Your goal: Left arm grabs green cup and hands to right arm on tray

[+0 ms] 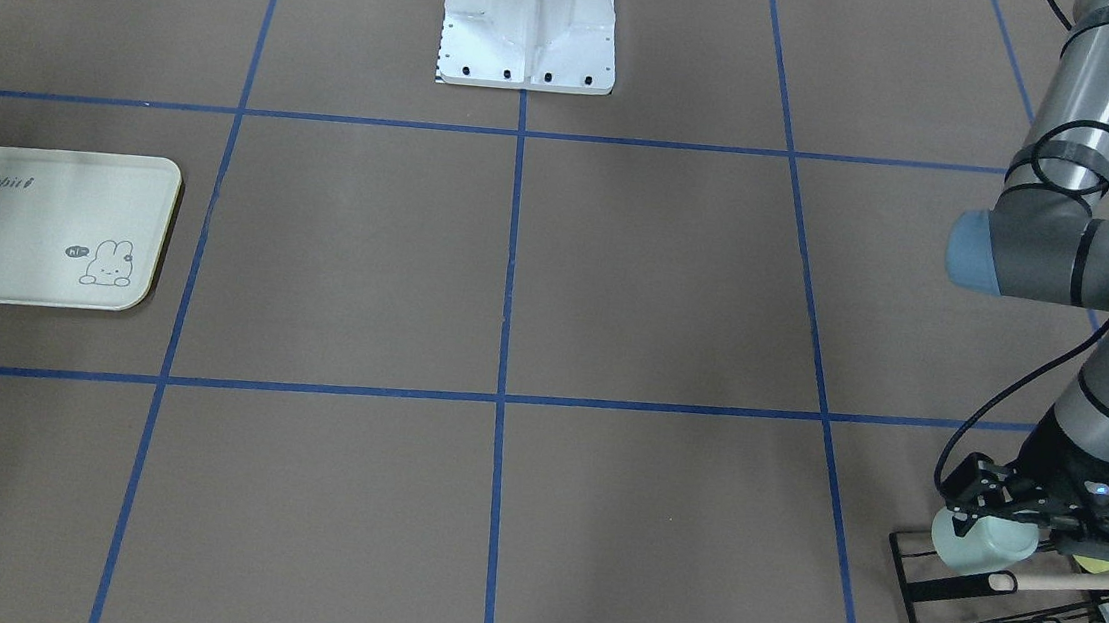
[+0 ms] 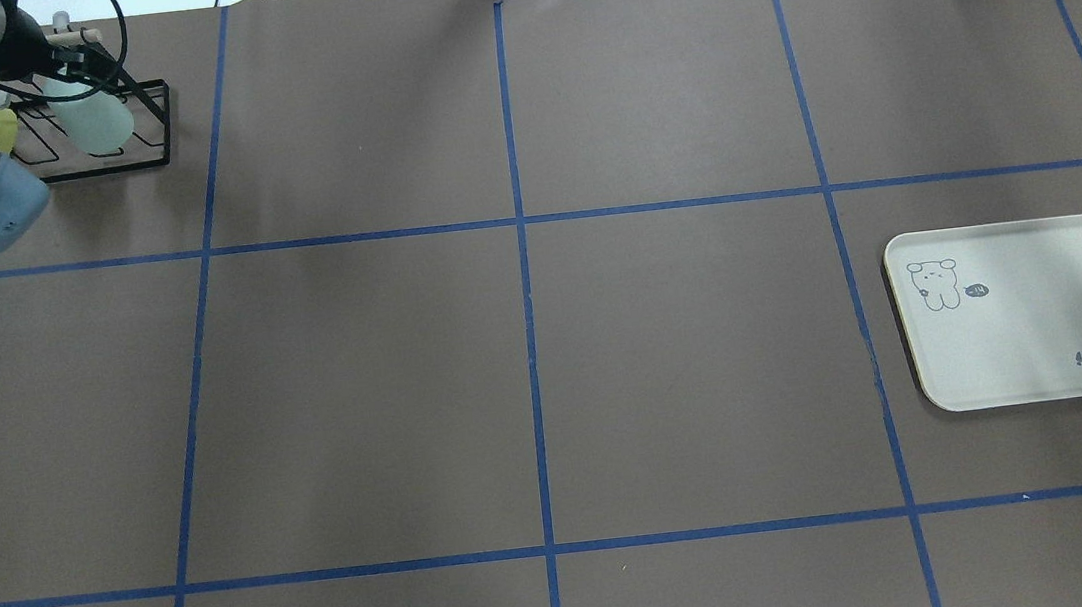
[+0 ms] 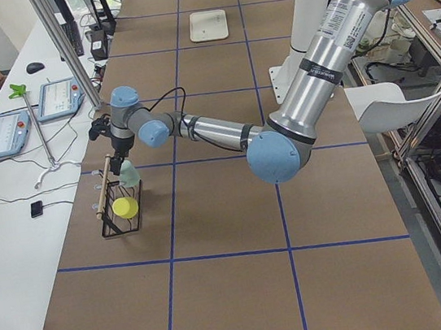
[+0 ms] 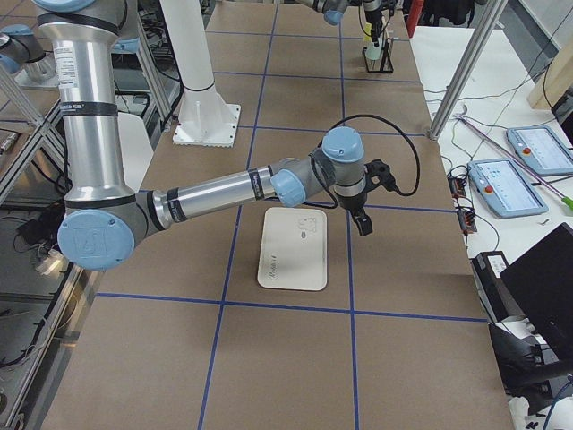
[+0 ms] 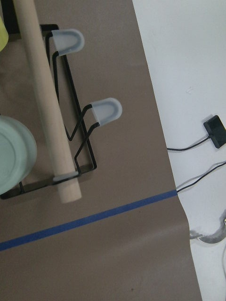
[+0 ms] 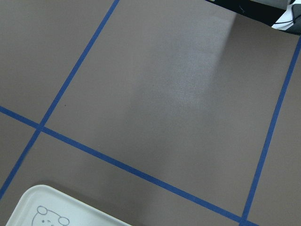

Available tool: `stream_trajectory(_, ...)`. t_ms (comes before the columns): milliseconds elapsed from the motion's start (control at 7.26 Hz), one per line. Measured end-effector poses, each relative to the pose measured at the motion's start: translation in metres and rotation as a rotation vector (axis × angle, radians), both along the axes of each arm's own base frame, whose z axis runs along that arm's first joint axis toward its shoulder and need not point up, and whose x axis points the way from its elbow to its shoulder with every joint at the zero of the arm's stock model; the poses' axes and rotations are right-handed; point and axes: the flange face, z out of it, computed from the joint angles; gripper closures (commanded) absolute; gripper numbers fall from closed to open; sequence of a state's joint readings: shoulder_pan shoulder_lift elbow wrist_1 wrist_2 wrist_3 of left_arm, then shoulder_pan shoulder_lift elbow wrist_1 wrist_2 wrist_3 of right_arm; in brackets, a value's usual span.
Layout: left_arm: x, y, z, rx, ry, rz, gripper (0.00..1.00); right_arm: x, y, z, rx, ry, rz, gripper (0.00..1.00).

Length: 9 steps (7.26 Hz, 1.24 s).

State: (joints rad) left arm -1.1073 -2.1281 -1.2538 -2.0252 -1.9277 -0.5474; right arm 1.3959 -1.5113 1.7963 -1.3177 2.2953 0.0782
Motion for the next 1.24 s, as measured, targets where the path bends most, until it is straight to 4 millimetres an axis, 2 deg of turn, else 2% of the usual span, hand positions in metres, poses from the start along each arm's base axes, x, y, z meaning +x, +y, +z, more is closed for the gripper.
stream_trajectory(275, 0.009, 0.000, 0.005, 0.003, -0.023, -0.001, 0.03, 0.000, 0.000, 0.000, -0.001, -0.002, -0.001, 0.00)
stream_trajectory(689, 0.010, 0.001, 0.008, 0.001, -0.033, 0.003, 0.74, 0.000, 0.001, 0.000, -0.002, -0.003, -0.002, 0.00)
stream_trajectory(826, 0.009, 0.002, 0.009, 0.008, -0.040, 0.011, 0.93, 0.000, 0.001, 0.000, -0.001, -0.005, -0.003, 0.00)
stream_trajectory(1240, 0.000, 0.002, -0.003, 0.041, -0.040, 0.018, 0.96, -0.001, 0.003, -0.005, 0.003, -0.017, -0.009, 0.00)
